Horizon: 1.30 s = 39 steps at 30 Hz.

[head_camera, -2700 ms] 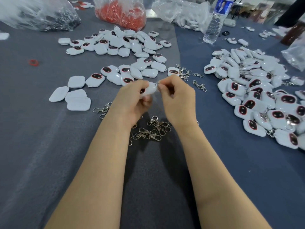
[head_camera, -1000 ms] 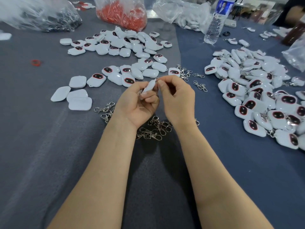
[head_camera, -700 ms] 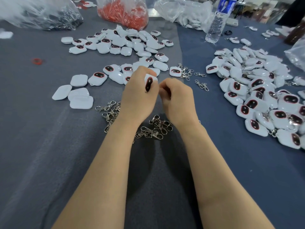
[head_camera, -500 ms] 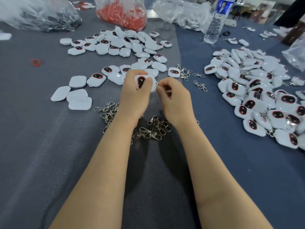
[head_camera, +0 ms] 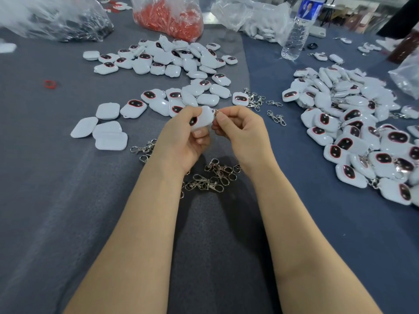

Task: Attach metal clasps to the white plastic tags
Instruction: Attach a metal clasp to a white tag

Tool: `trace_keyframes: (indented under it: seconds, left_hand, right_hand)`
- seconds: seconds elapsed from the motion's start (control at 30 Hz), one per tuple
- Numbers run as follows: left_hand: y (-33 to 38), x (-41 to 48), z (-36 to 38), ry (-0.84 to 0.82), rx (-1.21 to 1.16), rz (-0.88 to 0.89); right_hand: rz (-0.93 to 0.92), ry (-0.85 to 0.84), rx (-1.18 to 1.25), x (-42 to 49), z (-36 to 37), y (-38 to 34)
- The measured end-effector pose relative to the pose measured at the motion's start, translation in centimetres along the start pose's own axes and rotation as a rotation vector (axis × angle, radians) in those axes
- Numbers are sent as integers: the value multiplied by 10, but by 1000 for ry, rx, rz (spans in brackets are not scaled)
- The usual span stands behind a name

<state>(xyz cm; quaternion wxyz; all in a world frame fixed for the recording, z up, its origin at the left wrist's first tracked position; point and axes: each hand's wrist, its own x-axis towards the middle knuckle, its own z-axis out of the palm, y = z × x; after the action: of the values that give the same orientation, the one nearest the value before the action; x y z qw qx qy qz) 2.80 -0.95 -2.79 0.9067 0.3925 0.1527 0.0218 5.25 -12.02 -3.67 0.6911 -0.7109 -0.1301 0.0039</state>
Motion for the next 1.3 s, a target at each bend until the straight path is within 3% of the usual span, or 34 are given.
trace_keyframes:
  seconds: [0.2, 0.3, 0.57, 0.8, 0.9, 1.0, 1.13, 1.3]
  left_hand:
    - [-4, -4, 3, 183, 725, 463]
    - [-5, -7, 3, 158, 867, 596]
    - [-32, -4, 53, -58, 788, 388]
    - [-109, 9, 157, -258, 818, 187]
    - [-142, 7, 187, -328, 901, 134]
    - [-161, 9, 200, -302, 930, 111]
    - [-152, 12, 195, -178, 817, 209]
    - [-101, 20, 155, 60, 524, 279]
  right_hand:
    - [-52, -25, -325, 1, -6, 1]
    - [-1, -3, -402, 1, -9, 1]
    - [20, 122, -381, -9, -56, -25]
    - [80, 622, -537, -31, -163, -28]
    - [188, 724, -645, -37, -192, -19]
    - [278, 783, -783, -36, -204, -10]
    - [110, 858, -897, -31, -193, -11]
    - [-57, 623, -592, -8, -131, -20]
